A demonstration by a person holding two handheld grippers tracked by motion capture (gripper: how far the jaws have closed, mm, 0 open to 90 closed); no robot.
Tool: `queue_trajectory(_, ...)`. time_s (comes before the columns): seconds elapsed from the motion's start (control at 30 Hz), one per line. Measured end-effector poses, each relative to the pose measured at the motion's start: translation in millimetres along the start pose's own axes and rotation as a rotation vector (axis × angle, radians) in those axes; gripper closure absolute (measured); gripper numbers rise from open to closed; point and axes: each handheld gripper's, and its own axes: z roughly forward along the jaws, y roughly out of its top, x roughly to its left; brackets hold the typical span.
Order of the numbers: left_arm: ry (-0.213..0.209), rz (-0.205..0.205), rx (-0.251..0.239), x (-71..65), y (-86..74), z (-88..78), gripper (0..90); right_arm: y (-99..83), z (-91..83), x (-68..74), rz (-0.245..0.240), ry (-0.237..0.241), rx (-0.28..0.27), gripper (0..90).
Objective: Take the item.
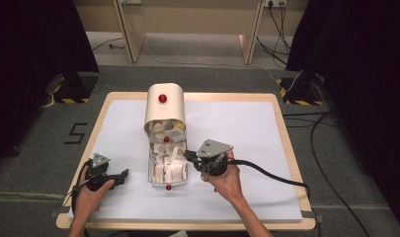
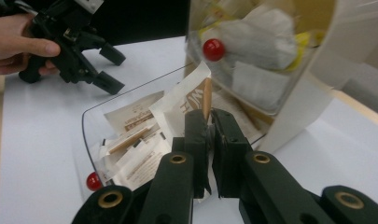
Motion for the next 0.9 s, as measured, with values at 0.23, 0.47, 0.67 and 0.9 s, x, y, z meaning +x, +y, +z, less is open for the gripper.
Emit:
queue_trajectory(0.23,0.0,-0.001,-0.001,-0.1,0.0,0.0,11.4,5.7,-18.9,-13.6,-0.007,-0.056,-0.032,85.8)
queue_trajectory(0.47,0.0,0.0,0.0,0.0,0.0,0.0,11.4,-5.1,-35.1,-38.3,0.07,-0.129,-0.049,85.8)
queue_trajectory(0.67,0.0,0.003,0.002,0.1,0.0,-0.1,11.4,-13.8,-44.1,-53.9,0.104,-0.178,-0.047,85.8)
queue_trajectory(0.9,0.001,0.003,0.002,0.1,0.0,-0.1,11.4,-27.9,-48.0,-70.2,0.139,-0.227,-0.025,85.8)
